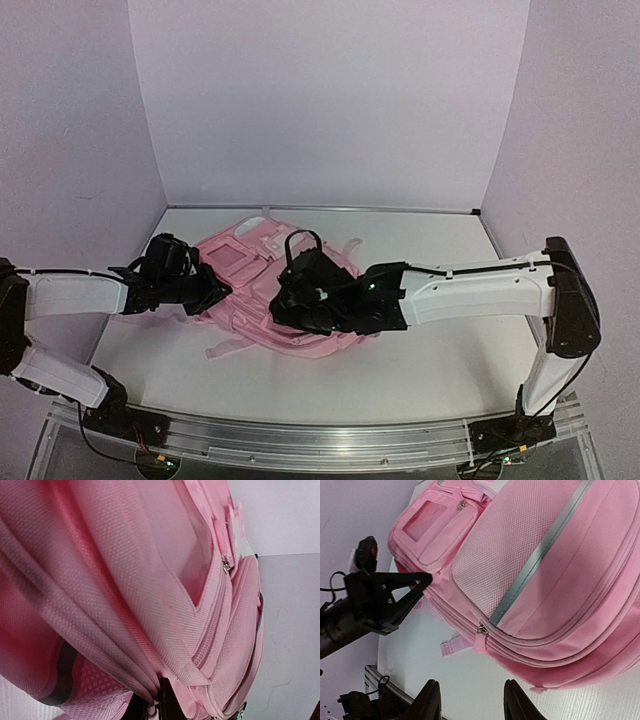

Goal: Pack the student bag
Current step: Zip the student bag at the center of the board.

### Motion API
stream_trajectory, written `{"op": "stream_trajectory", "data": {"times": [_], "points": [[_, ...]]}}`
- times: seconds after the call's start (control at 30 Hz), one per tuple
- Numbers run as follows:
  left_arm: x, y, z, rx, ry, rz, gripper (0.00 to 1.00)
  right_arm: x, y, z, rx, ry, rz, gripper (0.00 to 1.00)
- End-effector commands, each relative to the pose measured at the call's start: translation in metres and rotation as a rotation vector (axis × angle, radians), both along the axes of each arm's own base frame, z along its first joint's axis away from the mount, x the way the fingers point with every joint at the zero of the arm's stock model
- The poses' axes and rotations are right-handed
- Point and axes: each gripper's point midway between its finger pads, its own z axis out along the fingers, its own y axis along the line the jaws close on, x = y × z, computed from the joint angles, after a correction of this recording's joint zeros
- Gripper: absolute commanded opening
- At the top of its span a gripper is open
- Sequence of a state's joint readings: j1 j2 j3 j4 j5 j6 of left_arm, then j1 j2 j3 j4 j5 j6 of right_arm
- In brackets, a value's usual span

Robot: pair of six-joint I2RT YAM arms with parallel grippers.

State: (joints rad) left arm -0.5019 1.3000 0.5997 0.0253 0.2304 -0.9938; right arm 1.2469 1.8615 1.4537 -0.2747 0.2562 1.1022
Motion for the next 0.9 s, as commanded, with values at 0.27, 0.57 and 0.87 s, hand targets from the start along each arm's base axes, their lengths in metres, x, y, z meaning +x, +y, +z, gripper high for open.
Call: {"op": "stream_trajectory", "data": {"times": [0.27, 0.57, 0.87], "points": [[-0.016, -0.055, 0.046, -0.113, -0.138, -0.038, 0.00, 0.003, -0.018, -0.041, -0.168, 0.021, -0.070, 0.38], [-0.019, -0.066, 0.045, -0.104, -0.140, -0.064, 0.00, 0.003, -0.007, -0.053, -0.176, 0.045, -0.058, 0.36], [-0.024, -0.062, 0.047, -0.086, -0.143, -0.060, 0.00, 0.016, -0.001, -0.059, -0.191, 0.013, -0.104, 0.28]]}}
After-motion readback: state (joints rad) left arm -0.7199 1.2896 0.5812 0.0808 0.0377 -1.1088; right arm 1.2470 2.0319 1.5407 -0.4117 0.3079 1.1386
